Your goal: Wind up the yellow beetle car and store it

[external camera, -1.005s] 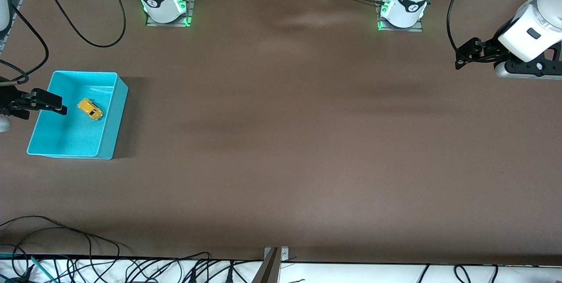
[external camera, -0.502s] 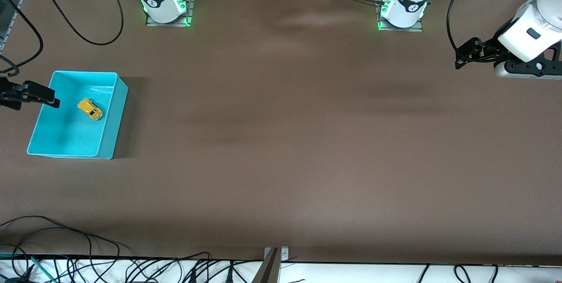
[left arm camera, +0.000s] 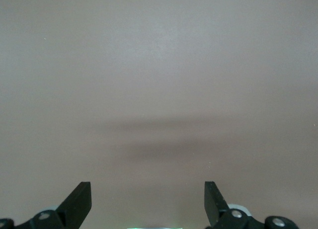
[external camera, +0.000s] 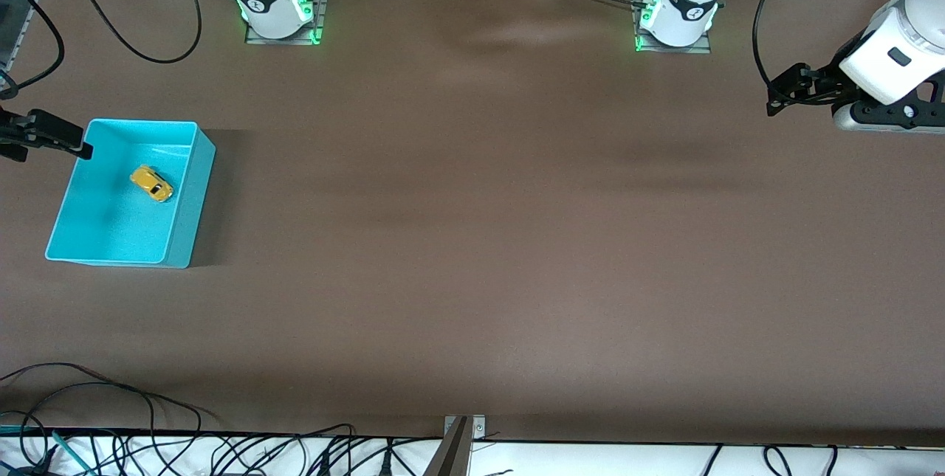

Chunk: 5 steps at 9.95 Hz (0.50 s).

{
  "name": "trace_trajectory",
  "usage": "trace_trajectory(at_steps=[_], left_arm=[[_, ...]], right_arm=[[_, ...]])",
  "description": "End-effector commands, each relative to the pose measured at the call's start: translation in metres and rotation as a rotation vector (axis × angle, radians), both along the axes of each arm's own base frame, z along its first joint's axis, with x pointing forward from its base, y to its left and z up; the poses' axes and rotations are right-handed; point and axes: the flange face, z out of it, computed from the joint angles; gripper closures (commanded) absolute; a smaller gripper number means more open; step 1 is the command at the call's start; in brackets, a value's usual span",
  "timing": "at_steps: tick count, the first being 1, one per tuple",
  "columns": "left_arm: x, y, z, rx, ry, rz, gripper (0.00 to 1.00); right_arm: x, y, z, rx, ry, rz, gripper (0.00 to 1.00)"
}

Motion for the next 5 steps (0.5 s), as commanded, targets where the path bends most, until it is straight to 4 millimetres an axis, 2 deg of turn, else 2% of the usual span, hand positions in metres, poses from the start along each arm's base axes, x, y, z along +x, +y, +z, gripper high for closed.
trace_trajectory(at_steps=[1, 5], left_arm=[[0.0000, 0.0008, 0.0058, -0.016, 0.006, 0.006, 0.00], [0.0000, 0.0008, 0.0058, -0.017, 0.006, 0.005, 0.00]], right_arm=[[-0.0059, 0.0030, -0.0005, -0.014, -0.004, -0.011, 0.00], [-0.0065, 0.0085, 0.0011, -0.003, -0.002, -0.048, 0.00]])
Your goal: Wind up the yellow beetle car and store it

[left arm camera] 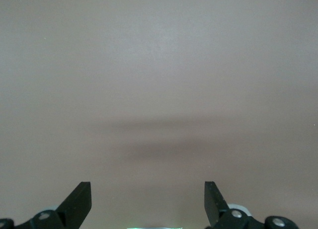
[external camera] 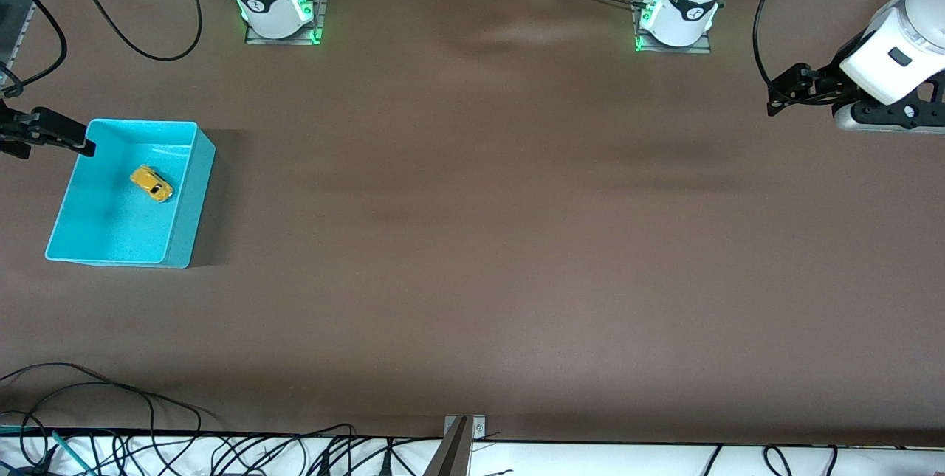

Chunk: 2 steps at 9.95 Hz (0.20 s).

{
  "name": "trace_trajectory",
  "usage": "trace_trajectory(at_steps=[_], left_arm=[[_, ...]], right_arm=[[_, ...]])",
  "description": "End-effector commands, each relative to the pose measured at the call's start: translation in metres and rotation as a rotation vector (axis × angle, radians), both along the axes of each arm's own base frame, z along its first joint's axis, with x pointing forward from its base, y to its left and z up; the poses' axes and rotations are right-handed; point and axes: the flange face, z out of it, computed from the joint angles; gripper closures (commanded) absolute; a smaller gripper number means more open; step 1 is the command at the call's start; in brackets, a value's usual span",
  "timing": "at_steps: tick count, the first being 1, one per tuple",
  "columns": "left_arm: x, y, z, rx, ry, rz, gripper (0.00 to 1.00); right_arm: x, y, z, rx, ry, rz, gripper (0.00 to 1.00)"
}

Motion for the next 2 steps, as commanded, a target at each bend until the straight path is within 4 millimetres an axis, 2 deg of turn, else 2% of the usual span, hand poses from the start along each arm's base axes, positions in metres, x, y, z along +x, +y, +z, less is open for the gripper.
trace_trajectory(at_steps=[1, 2], left_arm=[[0.0000, 0.0000, 0.0058, -0.017, 0.005, 0.003, 0.00], [0.0000, 0.0008, 0.0059, -0.017, 0.005, 0.005, 0.00]], right_arm=[[-0.0062, 0.0046, 0.0049, -0.006, -0.009, -0.030, 0.00], [-0.0067, 0.0046, 0.0045, -0.006, -0.004, -0.030, 0.00]])
